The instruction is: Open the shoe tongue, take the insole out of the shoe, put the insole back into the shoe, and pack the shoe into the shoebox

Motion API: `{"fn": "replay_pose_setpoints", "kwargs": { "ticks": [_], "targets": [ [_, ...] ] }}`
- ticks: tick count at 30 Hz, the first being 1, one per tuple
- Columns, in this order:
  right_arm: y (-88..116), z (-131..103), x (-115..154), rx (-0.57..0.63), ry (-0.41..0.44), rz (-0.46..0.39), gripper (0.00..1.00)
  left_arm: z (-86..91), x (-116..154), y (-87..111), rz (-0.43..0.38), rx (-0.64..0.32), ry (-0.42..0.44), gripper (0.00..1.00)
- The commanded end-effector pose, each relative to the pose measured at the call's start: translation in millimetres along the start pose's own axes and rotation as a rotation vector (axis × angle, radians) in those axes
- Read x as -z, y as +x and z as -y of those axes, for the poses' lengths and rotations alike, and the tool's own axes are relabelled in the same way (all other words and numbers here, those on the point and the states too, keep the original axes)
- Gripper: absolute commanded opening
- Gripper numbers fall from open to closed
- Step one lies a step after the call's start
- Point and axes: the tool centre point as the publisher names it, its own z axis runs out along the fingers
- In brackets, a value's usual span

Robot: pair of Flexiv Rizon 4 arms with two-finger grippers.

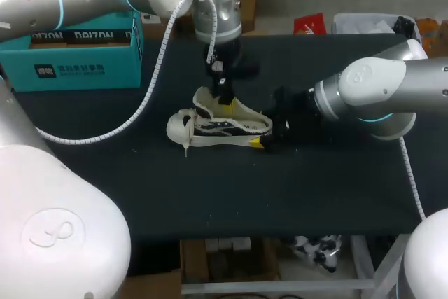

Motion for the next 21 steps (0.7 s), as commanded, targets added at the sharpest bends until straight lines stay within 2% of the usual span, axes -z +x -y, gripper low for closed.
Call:
{"fn": "replay_pose_setpoints", "kwargs": {
  "ticks": [1,16,21],
  "targets": [
    [-3.7,8.3,-6.9,0.0,-0.004,0.002,0.0,1.6,-17.4,-5.0,-0.043,0.021,0.001,0.0],
    [-3.7,8.3,-6.9,0.0,-0.004,0.002,0.0,-3.0,-40.3,19.9,-0.043,0.028,0.001,0.0],
    [-3.7,8.3,-6.9,0.0,-0.004,0.002,0.0,-4.6,-47.1,26.3,-0.039,0.054,-0.028,0.0]
  ]
}}
